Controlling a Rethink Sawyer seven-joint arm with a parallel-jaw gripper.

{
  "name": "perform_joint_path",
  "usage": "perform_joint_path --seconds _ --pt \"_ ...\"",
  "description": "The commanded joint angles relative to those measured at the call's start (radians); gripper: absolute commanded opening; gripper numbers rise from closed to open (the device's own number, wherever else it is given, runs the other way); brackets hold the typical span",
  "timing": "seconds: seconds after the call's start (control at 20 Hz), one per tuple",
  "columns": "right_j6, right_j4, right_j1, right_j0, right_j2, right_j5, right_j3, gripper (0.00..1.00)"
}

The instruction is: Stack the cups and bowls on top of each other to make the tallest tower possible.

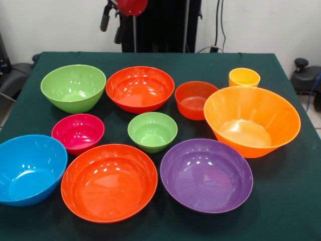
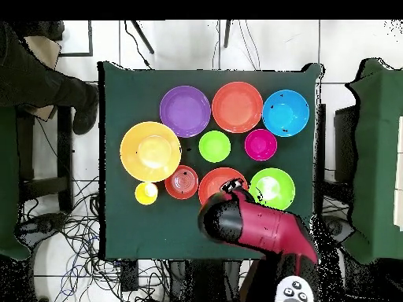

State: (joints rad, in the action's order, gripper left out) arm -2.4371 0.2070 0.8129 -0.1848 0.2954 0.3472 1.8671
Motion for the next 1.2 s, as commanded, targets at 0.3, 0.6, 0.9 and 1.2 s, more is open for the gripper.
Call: perform_joint_path --seconds 0.3,0.6,0.9,1.2 --pt "0.036 0.003 0.019 0.050 -0.122 0.191 -0.078 1.00" --pt "0.047 0.055 0.048 0.076 -0.081 0.137 -0.018 1.00" --pt "0.001 0.132 0.030 0.062 -0.036 -0.082 0.112 1.00" --pt "-0.066 0.177 -0.059 0.057 -0.003 -0.297 0.171 1.00"
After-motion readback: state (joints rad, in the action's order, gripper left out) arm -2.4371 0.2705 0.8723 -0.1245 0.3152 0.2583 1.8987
